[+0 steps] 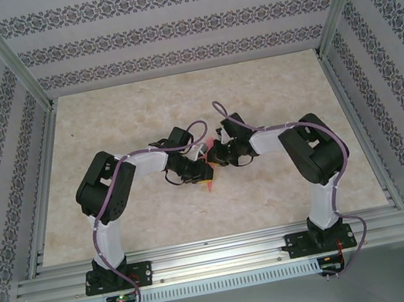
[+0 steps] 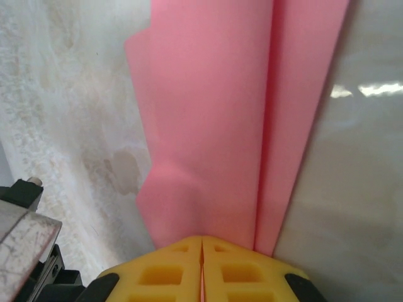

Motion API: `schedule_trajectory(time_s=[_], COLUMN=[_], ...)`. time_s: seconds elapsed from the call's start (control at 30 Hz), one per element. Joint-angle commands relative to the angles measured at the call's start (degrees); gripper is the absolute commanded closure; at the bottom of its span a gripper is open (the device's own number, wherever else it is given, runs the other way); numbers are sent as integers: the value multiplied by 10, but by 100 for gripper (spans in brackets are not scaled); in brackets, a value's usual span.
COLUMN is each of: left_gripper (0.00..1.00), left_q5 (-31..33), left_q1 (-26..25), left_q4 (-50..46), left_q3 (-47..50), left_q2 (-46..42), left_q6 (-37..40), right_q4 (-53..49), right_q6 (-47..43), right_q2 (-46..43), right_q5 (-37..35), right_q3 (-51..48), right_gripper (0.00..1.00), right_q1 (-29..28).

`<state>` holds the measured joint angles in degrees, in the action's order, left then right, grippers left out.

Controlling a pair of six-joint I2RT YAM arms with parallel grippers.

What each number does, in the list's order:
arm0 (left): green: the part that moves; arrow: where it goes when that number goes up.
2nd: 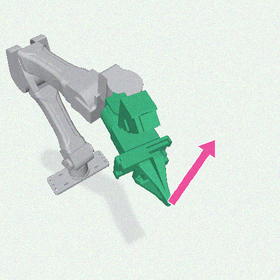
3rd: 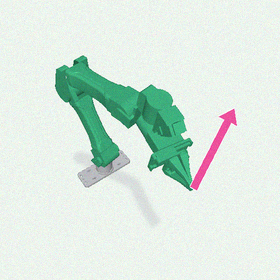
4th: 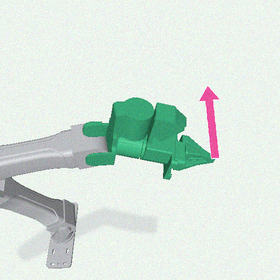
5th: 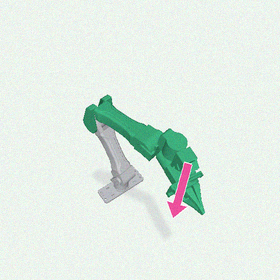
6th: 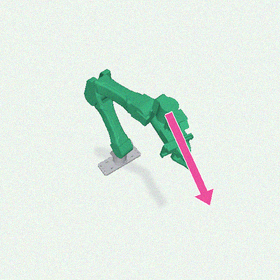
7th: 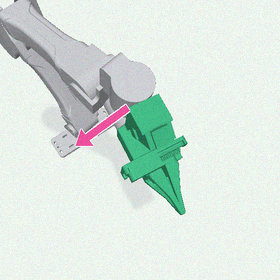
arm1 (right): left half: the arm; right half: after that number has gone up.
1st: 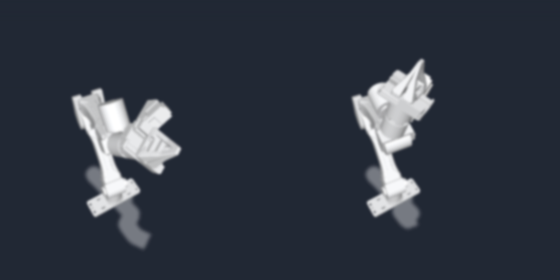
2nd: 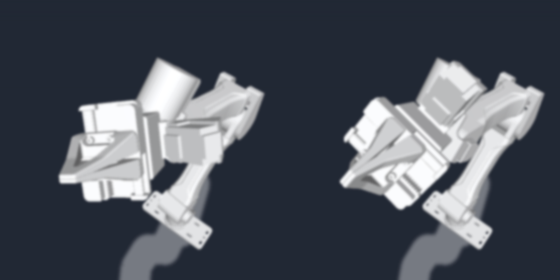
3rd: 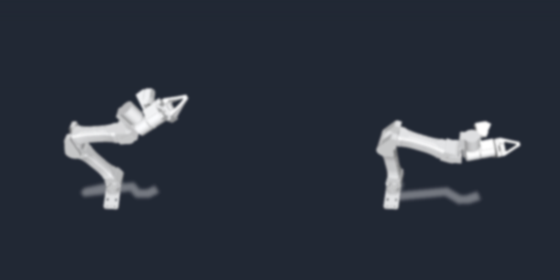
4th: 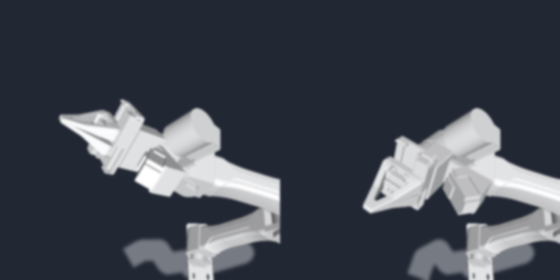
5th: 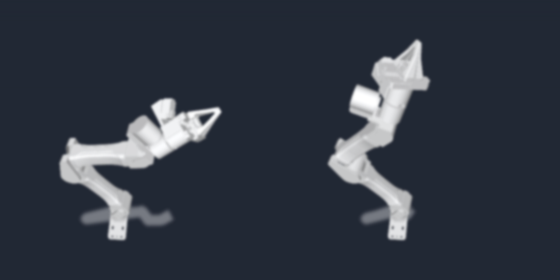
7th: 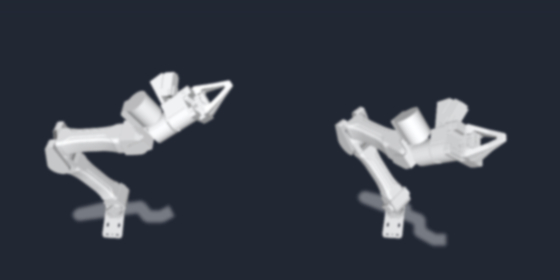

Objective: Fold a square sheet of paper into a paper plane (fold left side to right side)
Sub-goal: Fold the wing for the fifth time at the center of the table.

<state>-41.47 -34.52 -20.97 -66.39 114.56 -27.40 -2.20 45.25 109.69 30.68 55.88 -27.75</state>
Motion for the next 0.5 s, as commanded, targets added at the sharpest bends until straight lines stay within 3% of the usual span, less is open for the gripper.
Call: schedule_trajectory(time_s=[0.0,0.47], left_gripper=[80,80], left_q5=[20,18], left_q1=[-4,-4], left_q4=[-36,-39], left_q3=[7,9], left_q2=[22,26], left_q6=[16,17], right_q4=[-39,-60], right_q6=[-39,-72], right_q2=[17,45], right_q5=[-59,-93], right_q3=[24,64], right_gripper=[90,90], right_q1=[5,39])
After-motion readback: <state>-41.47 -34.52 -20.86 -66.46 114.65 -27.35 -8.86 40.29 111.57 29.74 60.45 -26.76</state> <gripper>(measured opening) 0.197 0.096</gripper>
